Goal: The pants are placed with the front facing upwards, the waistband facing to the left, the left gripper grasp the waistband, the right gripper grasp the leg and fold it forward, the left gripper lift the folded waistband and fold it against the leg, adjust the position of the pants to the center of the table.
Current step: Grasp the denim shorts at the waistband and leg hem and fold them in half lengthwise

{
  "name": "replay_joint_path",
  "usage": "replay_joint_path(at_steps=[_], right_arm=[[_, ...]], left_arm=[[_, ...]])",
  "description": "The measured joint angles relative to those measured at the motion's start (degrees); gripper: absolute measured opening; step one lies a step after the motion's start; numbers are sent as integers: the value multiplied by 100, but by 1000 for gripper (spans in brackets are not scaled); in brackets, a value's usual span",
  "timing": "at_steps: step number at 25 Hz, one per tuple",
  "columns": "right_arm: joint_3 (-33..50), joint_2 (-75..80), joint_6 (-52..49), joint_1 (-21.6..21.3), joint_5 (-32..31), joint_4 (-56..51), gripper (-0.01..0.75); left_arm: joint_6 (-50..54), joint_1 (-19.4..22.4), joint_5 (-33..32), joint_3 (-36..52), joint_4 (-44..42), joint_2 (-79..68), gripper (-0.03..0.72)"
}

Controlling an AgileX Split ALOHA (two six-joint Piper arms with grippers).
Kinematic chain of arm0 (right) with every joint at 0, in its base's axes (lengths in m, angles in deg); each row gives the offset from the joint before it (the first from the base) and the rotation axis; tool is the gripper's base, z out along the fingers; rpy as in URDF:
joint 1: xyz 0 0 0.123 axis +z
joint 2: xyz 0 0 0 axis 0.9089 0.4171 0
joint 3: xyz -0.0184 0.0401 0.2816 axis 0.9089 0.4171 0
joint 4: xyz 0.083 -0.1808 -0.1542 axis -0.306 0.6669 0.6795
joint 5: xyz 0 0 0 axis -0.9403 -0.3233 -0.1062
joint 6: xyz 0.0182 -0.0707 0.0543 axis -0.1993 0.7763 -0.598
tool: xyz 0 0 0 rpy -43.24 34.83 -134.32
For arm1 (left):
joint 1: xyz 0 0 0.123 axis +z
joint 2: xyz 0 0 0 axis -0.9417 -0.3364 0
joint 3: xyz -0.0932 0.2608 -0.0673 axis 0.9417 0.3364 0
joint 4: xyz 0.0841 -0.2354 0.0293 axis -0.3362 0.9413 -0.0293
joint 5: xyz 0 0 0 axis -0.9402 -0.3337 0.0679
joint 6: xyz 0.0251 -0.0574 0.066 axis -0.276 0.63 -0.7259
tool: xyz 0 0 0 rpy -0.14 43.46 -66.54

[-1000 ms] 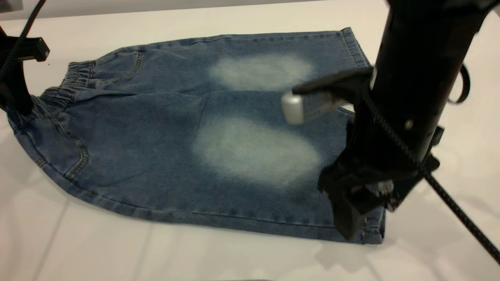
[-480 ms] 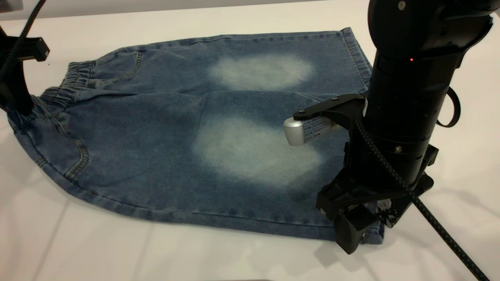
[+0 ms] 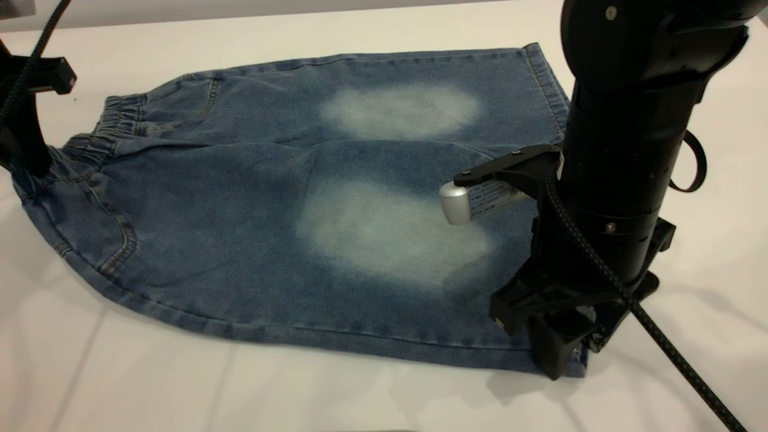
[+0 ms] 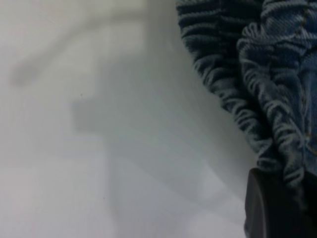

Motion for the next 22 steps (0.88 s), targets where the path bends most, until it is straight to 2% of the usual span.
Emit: replay_joint_path(at_steps=[4, 6, 14, 22], right_arm=[[-23, 37, 0, 0, -6, 17, 106], [-23, 37, 0, 0, -1, 17, 45], [55, -277, 17, -6, 265, 30, 23], [82, -1846, 21, -466, 356, 141, 21]], left_arm=[[0, 0, 2, 0, 0, 0, 60], [0, 0, 14, 0, 0, 0, 60], [0, 0, 27, 0, 0, 0, 61], [0, 0, 5, -181, 88, 0, 61]])
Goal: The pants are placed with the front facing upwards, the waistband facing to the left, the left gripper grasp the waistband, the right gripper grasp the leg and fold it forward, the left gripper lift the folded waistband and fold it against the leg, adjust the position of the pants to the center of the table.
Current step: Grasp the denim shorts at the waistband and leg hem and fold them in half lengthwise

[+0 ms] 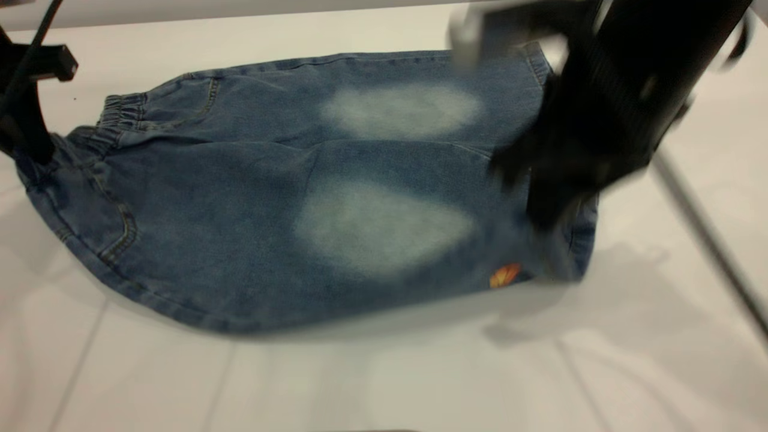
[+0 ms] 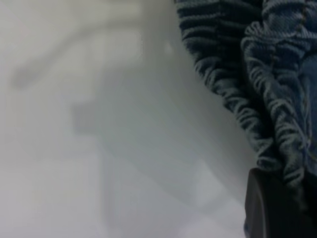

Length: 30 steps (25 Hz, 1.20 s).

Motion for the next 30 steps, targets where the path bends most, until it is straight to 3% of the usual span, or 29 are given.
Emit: replay_joint_path(at_steps=[9, 20, 30], right_arm=[[23, -777, 0, -726, 494, -12, 21], [30, -777, 88, -735, 1825, -32, 21], [-399, -734, 110, -735, 2076, -33, 21]], left_arm=[[0, 0, 168, -347, 351, 0, 62], [0, 0, 1124, -382, 1309, 0, 62], [0, 0, 2042, -382, 2519, 0, 62]])
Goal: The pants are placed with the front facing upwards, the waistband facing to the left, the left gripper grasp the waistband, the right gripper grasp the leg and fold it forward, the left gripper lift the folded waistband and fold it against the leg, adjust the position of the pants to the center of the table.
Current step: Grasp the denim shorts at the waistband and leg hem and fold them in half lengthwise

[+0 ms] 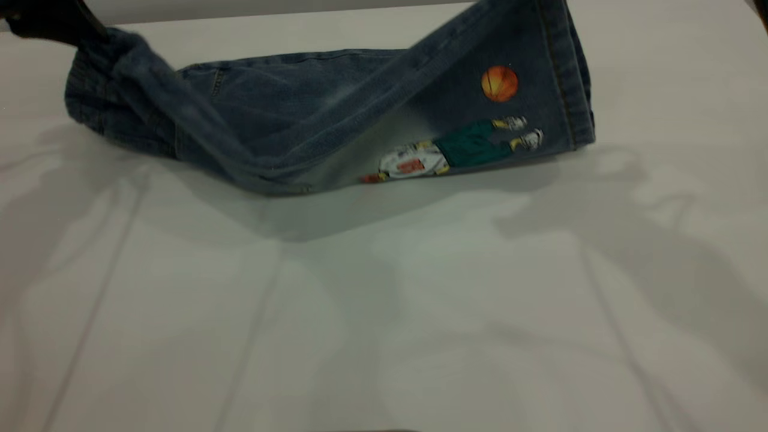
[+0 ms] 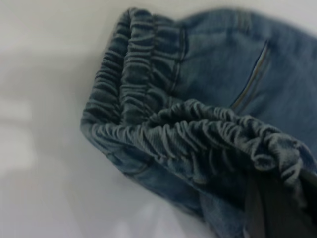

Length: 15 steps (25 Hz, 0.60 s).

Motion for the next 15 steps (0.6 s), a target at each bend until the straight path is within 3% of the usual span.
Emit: replay_joint_path(at_steps=[11, 15], right_arm=[[-866, 1108, 102, -244, -86, 11, 21], [-901, 1186, 109, -332, -889, 11, 41]], left_arm=[[35, 0, 838, 0, 624, -71, 62], [35, 0, 851, 0, 662, -171, 62]])
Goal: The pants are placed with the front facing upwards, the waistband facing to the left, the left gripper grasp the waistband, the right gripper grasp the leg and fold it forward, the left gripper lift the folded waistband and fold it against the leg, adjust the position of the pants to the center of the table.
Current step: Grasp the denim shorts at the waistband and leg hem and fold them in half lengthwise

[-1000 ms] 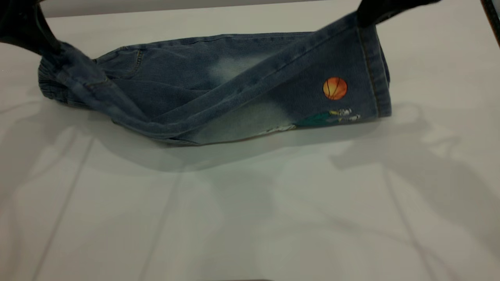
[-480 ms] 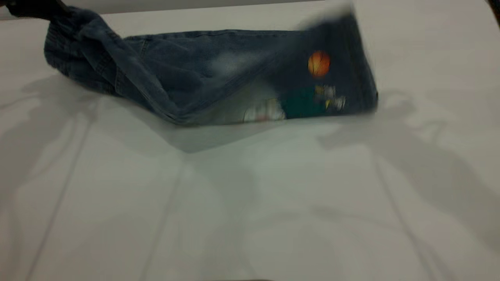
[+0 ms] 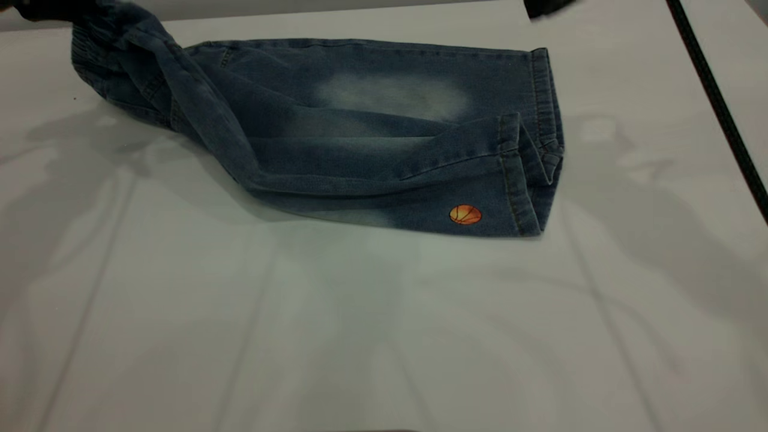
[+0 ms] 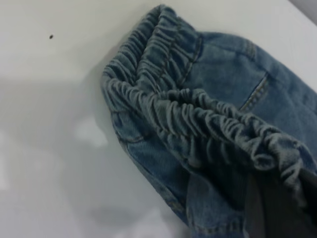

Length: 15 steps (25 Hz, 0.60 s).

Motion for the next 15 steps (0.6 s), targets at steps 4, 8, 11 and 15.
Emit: replay_joint_path(at_steps=[4, 8, 11, 15], right_arm=[[0, 69, 44, 0, -626, -30, 165], [0, 379, 126, 6, -624, -249, 391], [0, 743, 352, 6, -502, -446, 526], [-6, 1149, 719, 6, -298, -743, 589]], left_arm=[[0, 0, 1, 0, 4, -11, 62], [-35, 0, 14, 0, 4, -11, 62], [-117, 0, 18, 0, 4, -11, 62], [-137, 0, 18, 0, 4, -11, 63]])
